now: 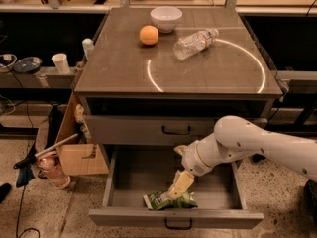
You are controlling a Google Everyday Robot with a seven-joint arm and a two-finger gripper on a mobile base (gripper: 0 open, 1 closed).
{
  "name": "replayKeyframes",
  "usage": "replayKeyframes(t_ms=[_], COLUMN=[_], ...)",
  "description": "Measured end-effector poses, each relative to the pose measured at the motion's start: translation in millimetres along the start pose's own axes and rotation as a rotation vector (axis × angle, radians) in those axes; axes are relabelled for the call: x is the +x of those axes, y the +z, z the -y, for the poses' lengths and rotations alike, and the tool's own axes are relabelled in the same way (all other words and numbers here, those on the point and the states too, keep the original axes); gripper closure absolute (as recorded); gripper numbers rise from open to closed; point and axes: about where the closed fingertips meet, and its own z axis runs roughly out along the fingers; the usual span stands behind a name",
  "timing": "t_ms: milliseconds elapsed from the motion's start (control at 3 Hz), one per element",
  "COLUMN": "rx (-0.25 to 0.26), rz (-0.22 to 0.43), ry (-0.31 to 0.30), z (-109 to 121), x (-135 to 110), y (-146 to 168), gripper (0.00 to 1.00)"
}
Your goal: Pick green jalapeno chip bag from middle drawer and place on counter
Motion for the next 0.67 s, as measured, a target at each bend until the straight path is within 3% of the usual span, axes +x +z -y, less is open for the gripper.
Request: replayKeyframes(t_ms=[667], rx=[0.02], rz=[-0.009], ry=[-0.011], z=[-1.5], x=[4.9], y=[-0.2], gripper=[0.0])
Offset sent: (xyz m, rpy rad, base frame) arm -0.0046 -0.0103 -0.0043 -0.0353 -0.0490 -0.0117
